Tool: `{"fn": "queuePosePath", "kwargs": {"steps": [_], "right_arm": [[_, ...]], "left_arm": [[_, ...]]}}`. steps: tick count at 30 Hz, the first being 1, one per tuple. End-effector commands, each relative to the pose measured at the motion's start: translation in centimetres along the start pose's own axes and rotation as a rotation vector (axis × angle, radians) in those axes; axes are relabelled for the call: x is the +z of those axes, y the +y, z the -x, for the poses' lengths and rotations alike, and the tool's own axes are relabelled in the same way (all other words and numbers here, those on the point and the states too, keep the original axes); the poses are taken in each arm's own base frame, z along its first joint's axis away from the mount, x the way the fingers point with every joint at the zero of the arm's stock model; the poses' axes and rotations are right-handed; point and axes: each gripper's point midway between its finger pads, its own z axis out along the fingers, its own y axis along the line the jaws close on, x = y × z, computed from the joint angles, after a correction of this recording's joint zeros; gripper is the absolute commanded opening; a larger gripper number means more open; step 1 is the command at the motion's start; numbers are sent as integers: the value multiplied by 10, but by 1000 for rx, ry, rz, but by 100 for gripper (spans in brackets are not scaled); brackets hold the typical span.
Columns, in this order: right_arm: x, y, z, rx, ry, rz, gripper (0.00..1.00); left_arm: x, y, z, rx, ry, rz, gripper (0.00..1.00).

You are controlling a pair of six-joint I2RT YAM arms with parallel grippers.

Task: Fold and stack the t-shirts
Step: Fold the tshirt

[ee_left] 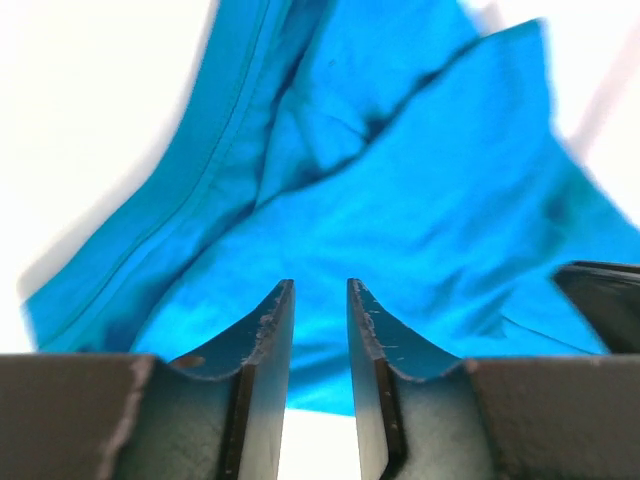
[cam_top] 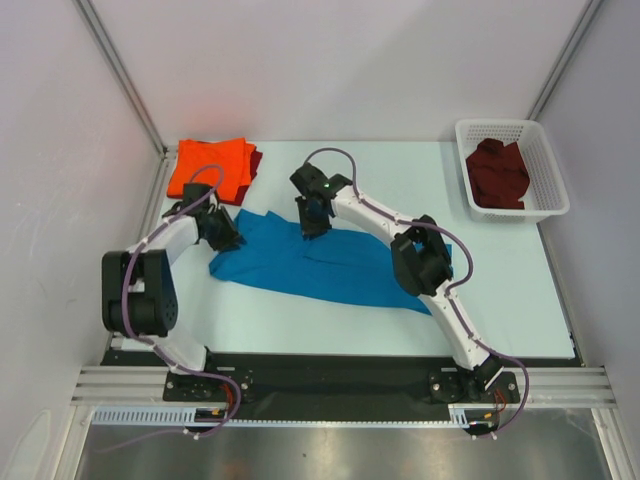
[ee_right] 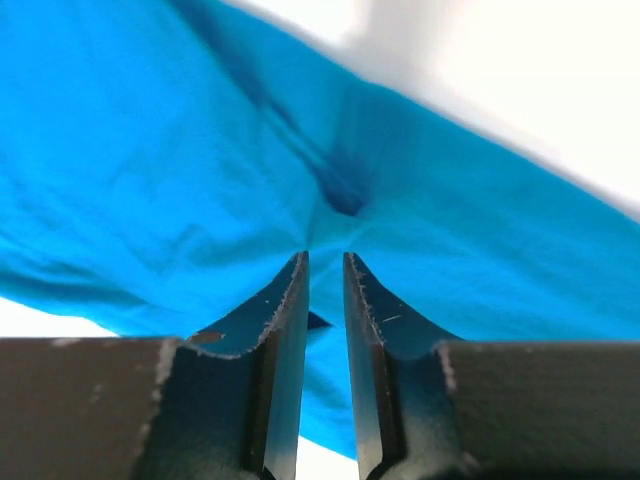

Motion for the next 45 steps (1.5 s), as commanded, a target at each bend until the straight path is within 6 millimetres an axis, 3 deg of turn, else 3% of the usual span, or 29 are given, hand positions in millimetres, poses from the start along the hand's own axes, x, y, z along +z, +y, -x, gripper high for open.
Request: {"fn": "queuePosePath", "kwargs": {"steps": [1,6,9,10,15,19,20,24,28,29,30,33,34,35,37,39,40,41,45], "right_arm": [[-26,40,15,-36,-58,126,25],[1,29,3,-10,-2,105,30],[11,17,0,-13,19,81,34],[12,15,0,-16,25,80,40],[16,2,5,-40,46,100,46],[-5,-2,19,-88,3,77,49],[-23,-1,26,-106,-32,76,52],[-69,-30,45,-148,-103,-35,64],[-99,-81,30,-158,-30,-133,68],[-103,-94,27,-160,-19,-156,68],[-108,-108,13,-161,16,-176,68],[-114,-146,0,-117,45,-209,69],[-115,-157,-12,-100,59,-205,69],[-116,-169,-14,-77,60,-206,69],[-115,-179,-21,-70,55,-202,69],[-113,-186,-23,-90,51,-214,69],[-108,-189,-25,-94,61,-234,69],[-107,-192,-23,-102,56,-263,68],[-99,-184,-23,-153,64,-291,69]], "left_arm": [[-39,-7,22,16,-138,-4,34],[-57,1,6,-38,-132,35,36],[-58,11,-17,-93,-90,52,38],[-56,16,-28,-106,-66,59,38],[-64,23,-55,-169,-49,51,41],[-72,16,-61,-169,-53,0,43],[-72,13,-64,-170,-44,-19,43],[-67,6,-75,-223,-27,-89,45],[-60,1,-71,-258,-27,-62,47],[-57,-7,-72,-233,-11,-64,48],[-61,-21,-58,-207,-32,-83,48],[-44,-32,-50,-140,-15,-10,49],[-45,-48,-37,-116,-35,-21,50],[-31,-38,-40,-122,4,50,50],[-25,-47,-25,-129,-1,82,50],[-8,-34,-27,-138,35,184,49],[-6,-41,-19,-132,28,195,49],[-4,-34,-17,-127,18,253,49],[14,-47,-16,-91,31,299,49]]}}
